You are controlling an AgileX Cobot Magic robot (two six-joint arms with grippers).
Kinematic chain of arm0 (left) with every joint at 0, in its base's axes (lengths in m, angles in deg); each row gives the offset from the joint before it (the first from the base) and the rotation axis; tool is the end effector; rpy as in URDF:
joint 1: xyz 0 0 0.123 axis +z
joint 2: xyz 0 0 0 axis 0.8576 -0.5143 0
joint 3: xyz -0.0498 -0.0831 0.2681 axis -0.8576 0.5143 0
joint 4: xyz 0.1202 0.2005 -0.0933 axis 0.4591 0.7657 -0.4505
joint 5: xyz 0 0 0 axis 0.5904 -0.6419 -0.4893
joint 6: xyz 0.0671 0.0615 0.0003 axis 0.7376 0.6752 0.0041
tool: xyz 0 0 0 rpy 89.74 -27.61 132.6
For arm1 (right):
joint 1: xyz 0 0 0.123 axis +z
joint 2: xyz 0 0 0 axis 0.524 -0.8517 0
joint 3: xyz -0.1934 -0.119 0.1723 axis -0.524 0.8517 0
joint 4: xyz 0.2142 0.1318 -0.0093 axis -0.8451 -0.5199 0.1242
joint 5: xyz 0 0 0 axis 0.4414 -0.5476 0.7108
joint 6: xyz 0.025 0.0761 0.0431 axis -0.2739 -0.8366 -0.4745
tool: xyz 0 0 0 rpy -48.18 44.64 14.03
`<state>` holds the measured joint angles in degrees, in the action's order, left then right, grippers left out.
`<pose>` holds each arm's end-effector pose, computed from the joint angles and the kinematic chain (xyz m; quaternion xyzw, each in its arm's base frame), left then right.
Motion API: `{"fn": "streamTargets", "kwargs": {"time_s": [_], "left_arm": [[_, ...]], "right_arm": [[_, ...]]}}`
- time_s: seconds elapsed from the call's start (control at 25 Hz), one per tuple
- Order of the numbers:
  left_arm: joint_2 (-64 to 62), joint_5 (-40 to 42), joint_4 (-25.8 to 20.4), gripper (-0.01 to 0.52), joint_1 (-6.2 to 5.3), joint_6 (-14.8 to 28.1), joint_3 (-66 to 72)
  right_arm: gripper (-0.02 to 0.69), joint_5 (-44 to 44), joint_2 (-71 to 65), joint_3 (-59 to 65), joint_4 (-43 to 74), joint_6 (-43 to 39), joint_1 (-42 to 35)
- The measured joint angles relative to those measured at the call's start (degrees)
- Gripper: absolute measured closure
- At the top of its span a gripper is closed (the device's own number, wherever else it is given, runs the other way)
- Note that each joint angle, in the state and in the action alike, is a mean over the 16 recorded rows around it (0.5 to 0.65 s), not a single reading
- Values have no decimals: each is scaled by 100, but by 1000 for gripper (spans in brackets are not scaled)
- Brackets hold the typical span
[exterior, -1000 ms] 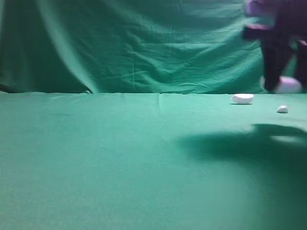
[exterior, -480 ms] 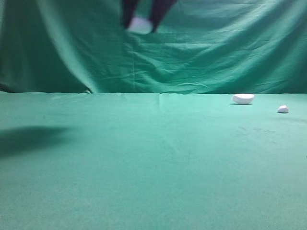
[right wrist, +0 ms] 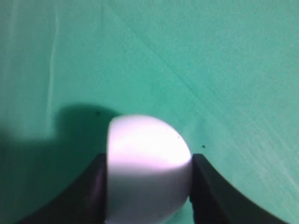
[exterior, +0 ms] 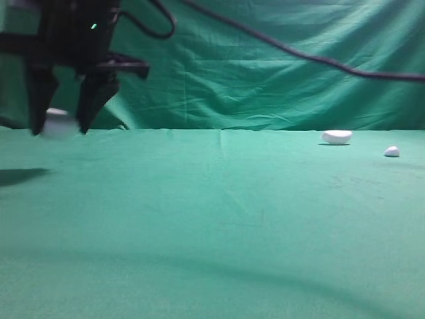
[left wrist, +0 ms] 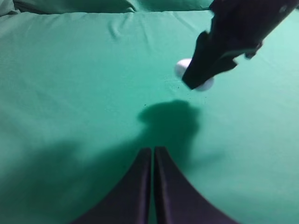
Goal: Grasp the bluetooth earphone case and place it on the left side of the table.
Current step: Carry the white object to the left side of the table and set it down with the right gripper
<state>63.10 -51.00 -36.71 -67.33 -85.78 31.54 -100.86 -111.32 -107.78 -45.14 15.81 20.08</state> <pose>0.0522 -0.0095 0.1774 0.0583 0.7902 -0.0561 0.6075 0.3356 0.4235 0.1691 -0.4145 0.8698 0.1145 0.2420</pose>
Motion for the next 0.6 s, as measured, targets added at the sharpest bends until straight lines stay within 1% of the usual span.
{"fn": "streamTargets", "kwargs": {"time_s": [0.2,0.32,0.44,0.52,0.6], "left_arm": [[0,0,0,514,0,0,0],[0,0,0,514,0,0,0],[0,0,0,514,0,0,0],[0,0,0,514,0,0,0],[0,0,0,514,0,0,0]], "right_arm": [[198,8,22,-23,-49,-6,11],[171,-238,198,-81,-31,-31,12],[193,-651,502,-161,27,-58,13],[236,-956,762,-217,87,-81,10],[299,-1270,1059,-272,153,-111,-3]]}}
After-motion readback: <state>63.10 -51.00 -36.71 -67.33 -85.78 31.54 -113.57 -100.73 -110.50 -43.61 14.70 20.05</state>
